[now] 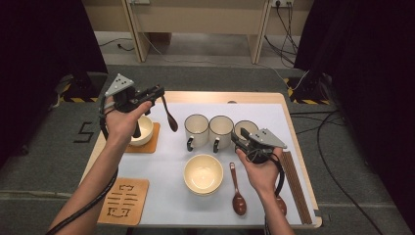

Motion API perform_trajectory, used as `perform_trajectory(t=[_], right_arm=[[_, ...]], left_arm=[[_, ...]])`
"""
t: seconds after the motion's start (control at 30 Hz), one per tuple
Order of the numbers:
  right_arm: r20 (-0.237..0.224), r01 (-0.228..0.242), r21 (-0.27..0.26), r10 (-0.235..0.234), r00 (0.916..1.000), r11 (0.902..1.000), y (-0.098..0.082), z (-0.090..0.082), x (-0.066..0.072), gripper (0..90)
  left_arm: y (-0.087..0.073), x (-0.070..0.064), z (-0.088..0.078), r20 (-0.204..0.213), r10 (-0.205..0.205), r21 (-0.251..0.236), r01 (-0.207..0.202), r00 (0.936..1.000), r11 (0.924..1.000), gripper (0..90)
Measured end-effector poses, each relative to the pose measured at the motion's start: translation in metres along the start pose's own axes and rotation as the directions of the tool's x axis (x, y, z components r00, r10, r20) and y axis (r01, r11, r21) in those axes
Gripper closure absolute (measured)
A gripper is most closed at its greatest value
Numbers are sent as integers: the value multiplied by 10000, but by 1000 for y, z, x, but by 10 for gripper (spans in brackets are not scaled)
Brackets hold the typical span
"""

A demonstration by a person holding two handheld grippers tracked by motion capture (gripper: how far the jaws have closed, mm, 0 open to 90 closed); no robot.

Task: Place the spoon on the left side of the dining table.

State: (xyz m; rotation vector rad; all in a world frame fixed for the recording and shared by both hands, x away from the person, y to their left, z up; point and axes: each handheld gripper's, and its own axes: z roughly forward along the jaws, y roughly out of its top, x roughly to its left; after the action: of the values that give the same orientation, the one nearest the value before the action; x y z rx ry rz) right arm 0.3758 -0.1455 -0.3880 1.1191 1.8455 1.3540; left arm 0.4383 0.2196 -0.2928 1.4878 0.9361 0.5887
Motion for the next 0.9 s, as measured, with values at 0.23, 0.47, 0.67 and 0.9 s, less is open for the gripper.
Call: perform_trajectory(t=[0.23, 0.47, 0.67, 0.9], right_arm=[[75, -109, 21, 109, 9999, 9999, -7, -4, -3, 608], [76, -295, 122, 294, 9995, 9995, -14, -5, -2, 607], [142, -266, 23, 265, 9995, 9996, -16, -7, -5, 607], [229, -413, 91, 411, 9989, 9991, -23, -10, -8, 607]], left_arm=[[0, 9, -5, -264, -26, -61, 25, 9996, 10000, 742], [0, 19, -10, -550, -65, -94, 60, 9985, 9999, 742], [1, 28, -15, -855, -13, -174, -2, 9963, 9998, 742], [-2, 42, -19, -1345, -64, -216, 35, 9909, 9998, 741]])
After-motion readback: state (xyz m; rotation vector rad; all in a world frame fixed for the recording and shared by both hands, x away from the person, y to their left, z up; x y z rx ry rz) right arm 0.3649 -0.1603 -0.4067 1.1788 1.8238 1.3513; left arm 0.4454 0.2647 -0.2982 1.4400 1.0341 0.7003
